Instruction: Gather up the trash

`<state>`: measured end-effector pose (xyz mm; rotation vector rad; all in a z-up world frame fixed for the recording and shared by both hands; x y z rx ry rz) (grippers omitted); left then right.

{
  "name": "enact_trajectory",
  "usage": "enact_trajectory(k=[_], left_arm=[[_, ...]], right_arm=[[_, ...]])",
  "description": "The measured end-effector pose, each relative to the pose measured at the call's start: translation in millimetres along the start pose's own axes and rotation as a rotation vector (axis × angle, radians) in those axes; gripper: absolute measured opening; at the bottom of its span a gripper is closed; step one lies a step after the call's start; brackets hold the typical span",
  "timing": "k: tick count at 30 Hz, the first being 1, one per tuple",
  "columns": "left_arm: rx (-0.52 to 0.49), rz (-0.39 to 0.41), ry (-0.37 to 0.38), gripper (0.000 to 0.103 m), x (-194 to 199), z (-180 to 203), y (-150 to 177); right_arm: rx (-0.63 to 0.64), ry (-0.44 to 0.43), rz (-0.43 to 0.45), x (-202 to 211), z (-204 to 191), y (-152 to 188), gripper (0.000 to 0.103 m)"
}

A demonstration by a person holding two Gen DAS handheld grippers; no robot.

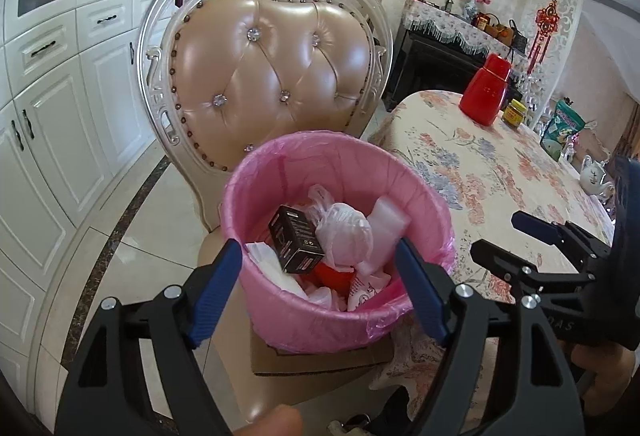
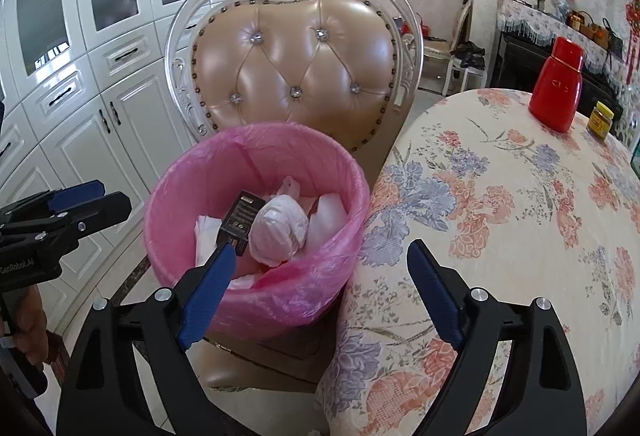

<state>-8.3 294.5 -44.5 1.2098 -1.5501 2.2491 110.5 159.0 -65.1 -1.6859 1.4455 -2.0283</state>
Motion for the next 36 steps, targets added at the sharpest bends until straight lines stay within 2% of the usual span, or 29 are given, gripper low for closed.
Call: enact_trajectory(k=[16, 36], left_arm=[[-0.001, 0.011, -0.001, 0.083, 3.5, 0.3, -2.9], [0.000, 0.005, 0.000, 0.083, 3.3, 1.5, -1.4]], right_arm=[[0.002, -0.011, 0.005, 2.8, -5.2, -3.5, 0.083], [0.005, -0.013, 0.009, 2.7, -4.5, -5.3, 0.083]])
Point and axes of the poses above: each gripper's, at about its wrist camera, not at the fingertips, and x roughly against the way its jaws point, z to its right, y to its underside, the point moved 10 cm from there along -x, roughly the way its jaws point, and after that the axes turned 4 degrees about -y, right-handed, at the moved point
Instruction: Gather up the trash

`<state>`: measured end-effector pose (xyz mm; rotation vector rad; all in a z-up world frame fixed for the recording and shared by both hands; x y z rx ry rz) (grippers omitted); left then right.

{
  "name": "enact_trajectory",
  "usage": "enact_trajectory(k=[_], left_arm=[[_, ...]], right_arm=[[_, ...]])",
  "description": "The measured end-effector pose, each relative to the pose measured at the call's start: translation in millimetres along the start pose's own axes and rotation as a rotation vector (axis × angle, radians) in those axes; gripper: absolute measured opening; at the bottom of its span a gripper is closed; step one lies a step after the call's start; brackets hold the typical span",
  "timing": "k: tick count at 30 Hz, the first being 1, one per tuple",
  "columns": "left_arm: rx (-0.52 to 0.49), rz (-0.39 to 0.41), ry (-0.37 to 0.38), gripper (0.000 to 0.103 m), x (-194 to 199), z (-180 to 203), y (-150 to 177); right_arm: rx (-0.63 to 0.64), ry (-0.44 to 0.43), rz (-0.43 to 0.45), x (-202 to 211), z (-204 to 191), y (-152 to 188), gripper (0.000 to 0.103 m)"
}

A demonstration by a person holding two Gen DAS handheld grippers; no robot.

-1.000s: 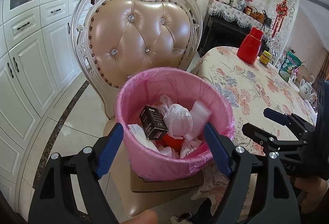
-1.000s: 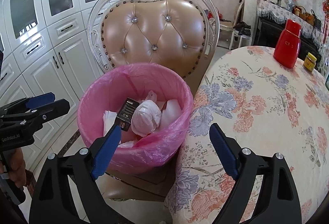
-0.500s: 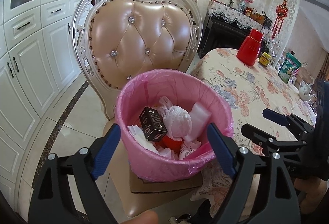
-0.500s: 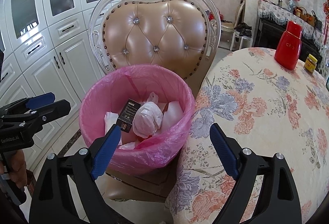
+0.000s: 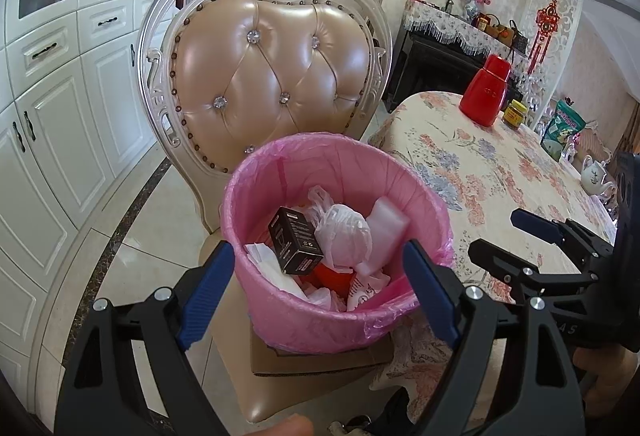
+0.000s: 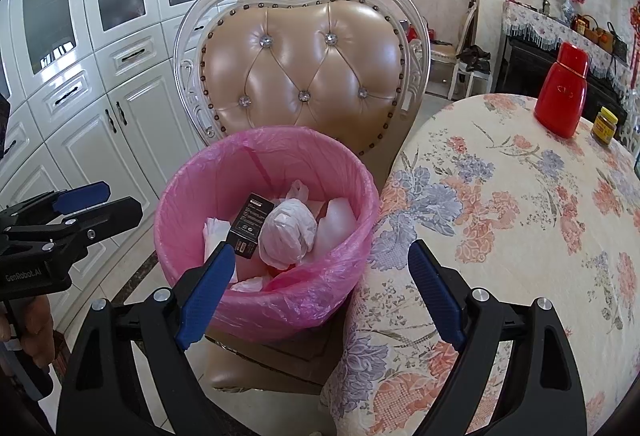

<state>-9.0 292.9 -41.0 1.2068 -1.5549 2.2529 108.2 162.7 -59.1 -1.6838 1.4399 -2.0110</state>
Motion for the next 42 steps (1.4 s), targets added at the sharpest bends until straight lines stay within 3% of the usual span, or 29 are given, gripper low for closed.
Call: enact_trajectory(k=[42], left_arm=[[-0.008, 0.004, -0.003, 0.083, -0.9, 3.9, -0.9]], right_arm=[[-0.007, -0.004, -0.001, -0.6, 2.8, 0.2, 0.083]])
Point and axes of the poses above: each gripper's, at about its wrist camera, not at the fingertips, and x roughly against the way its jaws point, z to its right, y to its underside, the point moved 10 cm from there along -x, roughly the way its jaws point, and after that the axes turned 4 degrees about -y, right-handed, at the moved point
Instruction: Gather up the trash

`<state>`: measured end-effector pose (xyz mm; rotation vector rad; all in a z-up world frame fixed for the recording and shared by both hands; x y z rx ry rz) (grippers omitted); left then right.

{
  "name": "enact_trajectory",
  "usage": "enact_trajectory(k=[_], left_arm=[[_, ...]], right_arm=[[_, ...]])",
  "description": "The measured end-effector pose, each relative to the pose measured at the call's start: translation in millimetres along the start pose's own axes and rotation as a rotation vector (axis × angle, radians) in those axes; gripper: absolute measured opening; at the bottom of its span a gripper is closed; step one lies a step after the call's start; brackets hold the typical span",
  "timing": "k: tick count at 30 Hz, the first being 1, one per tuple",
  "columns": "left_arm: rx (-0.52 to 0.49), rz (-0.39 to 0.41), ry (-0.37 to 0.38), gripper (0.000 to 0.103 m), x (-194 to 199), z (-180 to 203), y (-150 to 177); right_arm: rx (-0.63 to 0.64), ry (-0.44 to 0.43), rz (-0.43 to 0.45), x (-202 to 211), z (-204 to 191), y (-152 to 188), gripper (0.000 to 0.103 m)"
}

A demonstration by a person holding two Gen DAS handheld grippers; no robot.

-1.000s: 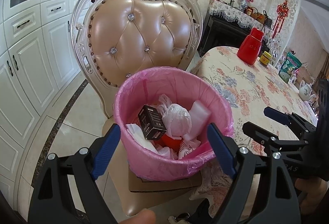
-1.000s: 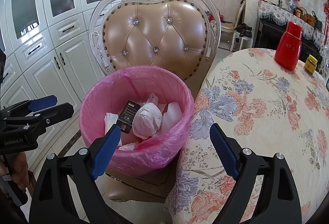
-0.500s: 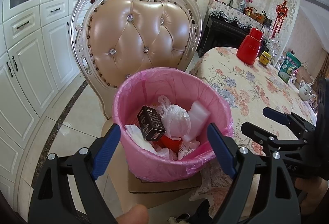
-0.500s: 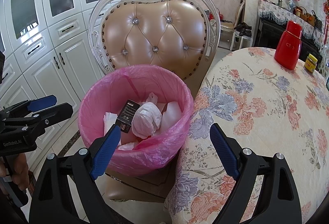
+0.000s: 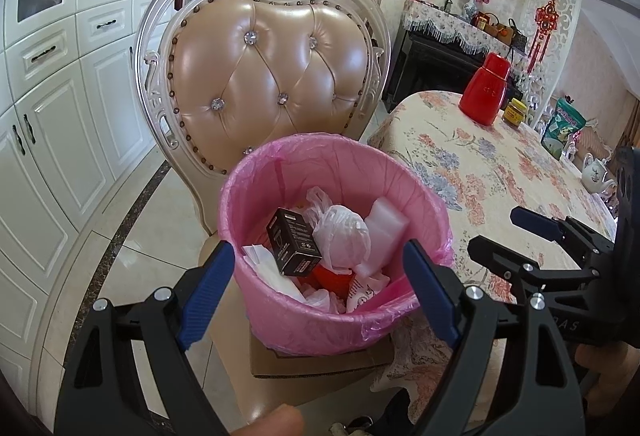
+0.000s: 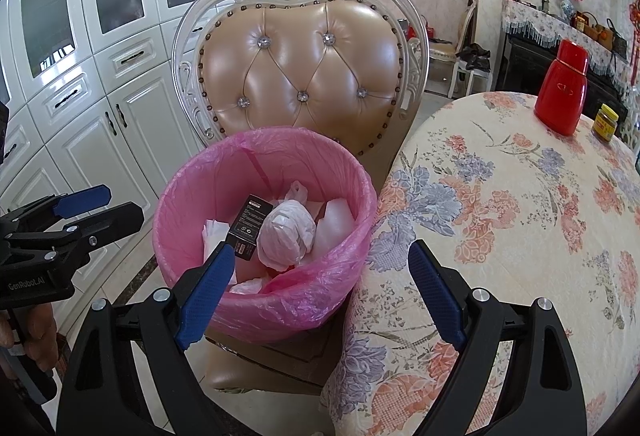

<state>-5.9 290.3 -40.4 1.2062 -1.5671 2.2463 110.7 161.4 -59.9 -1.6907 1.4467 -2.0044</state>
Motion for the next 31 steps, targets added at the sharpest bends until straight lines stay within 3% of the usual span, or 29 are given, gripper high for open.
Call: enact_trajectory(k=[23, 31], left_arm=[[-0.037, -0.006, -0.015, 0.086, -11.6, 2.9, -3.0], [-0.032, -0.008, -0.011, 0.095, -12.8, 4.6, -3.2]], right_arm=[[-0.010, 0.004, -0.009, -6.6, 6.6, 0.4, 0.084], [-0.014, -0.001, -0.011, -6.6, 8.5, 0.6, 0.083]])
Point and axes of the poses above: each gripper's, at about its wrist camera, not at the fingertips, and x roughly against the way its jaws point, z to its right, y to its underside, the point moved 10 cm from there along -x, roughly the way its jaws point, and after that the axes turned 4 degrees about -y, right-handed, at the moved point
